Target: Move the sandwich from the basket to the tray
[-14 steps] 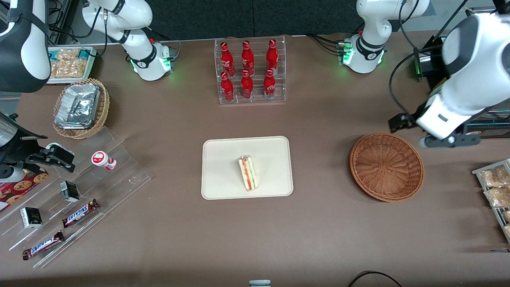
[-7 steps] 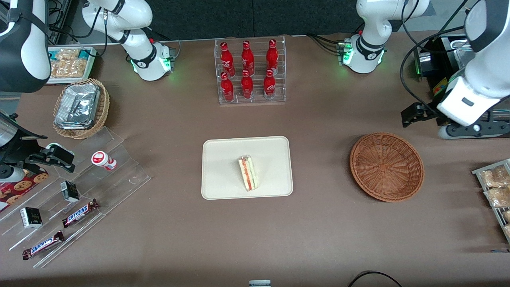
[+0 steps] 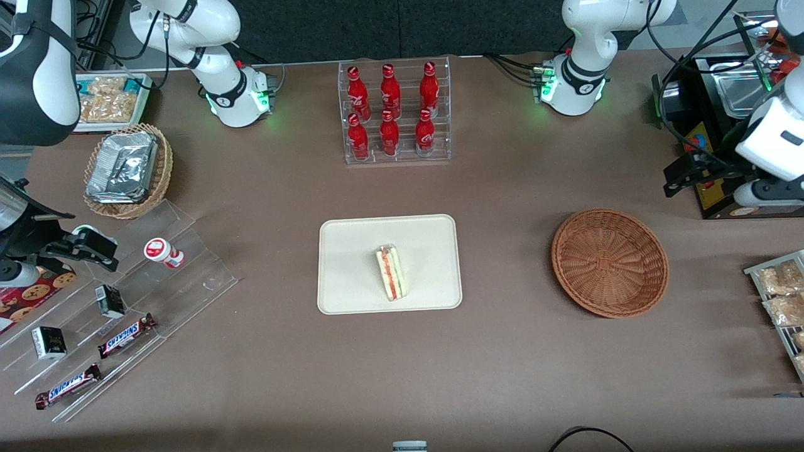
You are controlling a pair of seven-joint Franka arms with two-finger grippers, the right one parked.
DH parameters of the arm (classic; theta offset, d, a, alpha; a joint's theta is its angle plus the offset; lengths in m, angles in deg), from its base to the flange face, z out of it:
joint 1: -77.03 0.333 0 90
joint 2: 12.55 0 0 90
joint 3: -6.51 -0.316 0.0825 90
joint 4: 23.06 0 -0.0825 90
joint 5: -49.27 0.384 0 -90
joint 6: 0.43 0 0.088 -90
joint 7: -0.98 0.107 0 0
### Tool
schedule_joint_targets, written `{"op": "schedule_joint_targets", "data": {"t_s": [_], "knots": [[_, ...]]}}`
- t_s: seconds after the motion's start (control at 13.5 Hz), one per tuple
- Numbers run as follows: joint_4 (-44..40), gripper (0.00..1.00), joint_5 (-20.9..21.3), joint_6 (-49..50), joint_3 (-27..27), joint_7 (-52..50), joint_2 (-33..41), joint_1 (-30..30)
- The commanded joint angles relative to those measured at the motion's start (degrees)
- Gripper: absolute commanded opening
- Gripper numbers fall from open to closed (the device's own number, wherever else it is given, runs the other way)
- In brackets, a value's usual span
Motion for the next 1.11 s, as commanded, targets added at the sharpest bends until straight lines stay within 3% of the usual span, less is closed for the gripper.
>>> {"op": "schedule_joint_targets", "data": {"t_s": [0.0, 1.04], "knots": [[-1.2, 0.99, -0.09, 0.66, 1.06, 1.3, 0.73, 0.85], [0.12, 0.99, 2.11, 0.74, 2.29, 1.3, 3.11, 0.32]]}}
